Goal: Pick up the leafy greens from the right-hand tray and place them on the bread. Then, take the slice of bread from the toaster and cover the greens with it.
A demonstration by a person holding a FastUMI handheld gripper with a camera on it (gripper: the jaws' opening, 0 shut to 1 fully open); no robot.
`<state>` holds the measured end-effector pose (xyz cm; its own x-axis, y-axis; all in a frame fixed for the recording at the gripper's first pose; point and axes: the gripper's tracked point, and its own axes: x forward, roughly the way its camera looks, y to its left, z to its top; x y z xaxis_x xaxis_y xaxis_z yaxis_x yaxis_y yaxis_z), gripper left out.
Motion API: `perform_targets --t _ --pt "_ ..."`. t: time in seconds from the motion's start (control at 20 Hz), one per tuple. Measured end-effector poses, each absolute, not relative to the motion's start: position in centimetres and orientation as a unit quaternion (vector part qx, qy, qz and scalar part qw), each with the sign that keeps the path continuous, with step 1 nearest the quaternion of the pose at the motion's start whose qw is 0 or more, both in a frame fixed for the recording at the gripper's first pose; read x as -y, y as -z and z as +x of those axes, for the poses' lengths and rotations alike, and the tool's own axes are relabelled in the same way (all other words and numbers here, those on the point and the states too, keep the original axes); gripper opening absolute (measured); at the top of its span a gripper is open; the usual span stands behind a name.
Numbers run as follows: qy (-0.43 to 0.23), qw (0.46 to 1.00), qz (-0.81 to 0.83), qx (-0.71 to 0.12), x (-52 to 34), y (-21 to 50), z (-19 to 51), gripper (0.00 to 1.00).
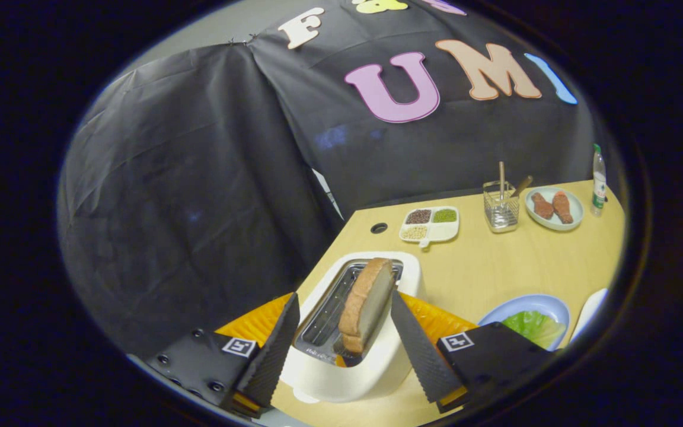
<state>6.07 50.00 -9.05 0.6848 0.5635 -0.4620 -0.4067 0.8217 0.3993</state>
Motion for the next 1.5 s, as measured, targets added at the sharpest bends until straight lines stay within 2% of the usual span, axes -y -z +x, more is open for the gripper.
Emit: perform_targets --t 0.35,0.55,0.85,1.5 --pt "-0.226 0.912 0.151 -0.307 -49.5 10.7 7.6 0.44" --pt "-0.224 0.909 0.156 -0.314 -48.8 10.1 6.6 0.17" --pt "-0.222 0.920 0.144 -0.289 -49.1 9.7 6.5 0.04" --pt "-0.260 0.930 0.206 -0.159 -44.4 2.0 4.6 0.04"
